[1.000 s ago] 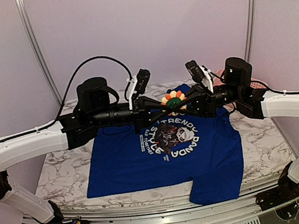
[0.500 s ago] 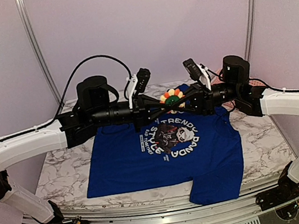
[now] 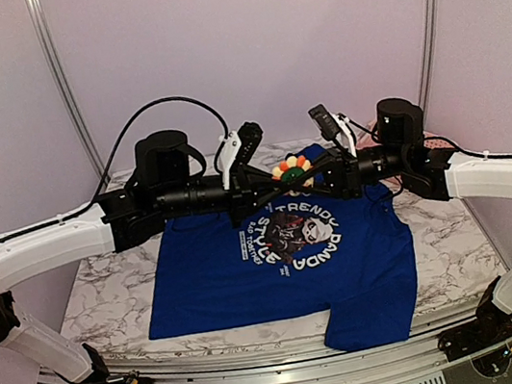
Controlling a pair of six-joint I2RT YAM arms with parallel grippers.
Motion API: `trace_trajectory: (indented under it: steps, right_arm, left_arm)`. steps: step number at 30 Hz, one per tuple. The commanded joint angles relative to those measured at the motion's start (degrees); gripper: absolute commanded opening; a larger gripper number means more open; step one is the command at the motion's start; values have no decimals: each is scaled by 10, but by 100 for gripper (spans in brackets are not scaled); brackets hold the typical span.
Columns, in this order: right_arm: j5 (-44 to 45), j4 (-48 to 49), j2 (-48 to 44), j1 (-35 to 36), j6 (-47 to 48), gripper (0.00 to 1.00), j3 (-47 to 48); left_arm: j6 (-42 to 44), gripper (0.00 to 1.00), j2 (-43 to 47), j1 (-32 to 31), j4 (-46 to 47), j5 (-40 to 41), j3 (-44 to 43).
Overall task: Pin the brooch onto the clothing
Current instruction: Pass from the left arm to the right
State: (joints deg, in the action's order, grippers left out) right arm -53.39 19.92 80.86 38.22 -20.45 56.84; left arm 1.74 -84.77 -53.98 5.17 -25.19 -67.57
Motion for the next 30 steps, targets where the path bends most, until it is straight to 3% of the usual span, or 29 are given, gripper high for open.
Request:
trace_trajectory:
  steps: [1, 12, 15, 20, 30]
  right_arm:
    - [122, -41, 15, -9, -29, 13, 18]
    - [172, -64, -10, -14, -34, 20, 10]
    - [177, -66, -13, -13, -32, 17, 7]
    - [155, -60, -17, -14, -18, 2, 8]
    - [151, -63, 14, -13, -23, 0, 46]
  left_arm:
    - [35, 0, 7, -50, -21, -47, -9]
    - [34, 0, 10, -48, -30, -41, -11]
    - [31, 0, 11, -48, -35, -39, -12]
    - [28, 0, 10, -46, -37, -43, -13]
    - [44, 0, -4, -55, -48, -52, -20]
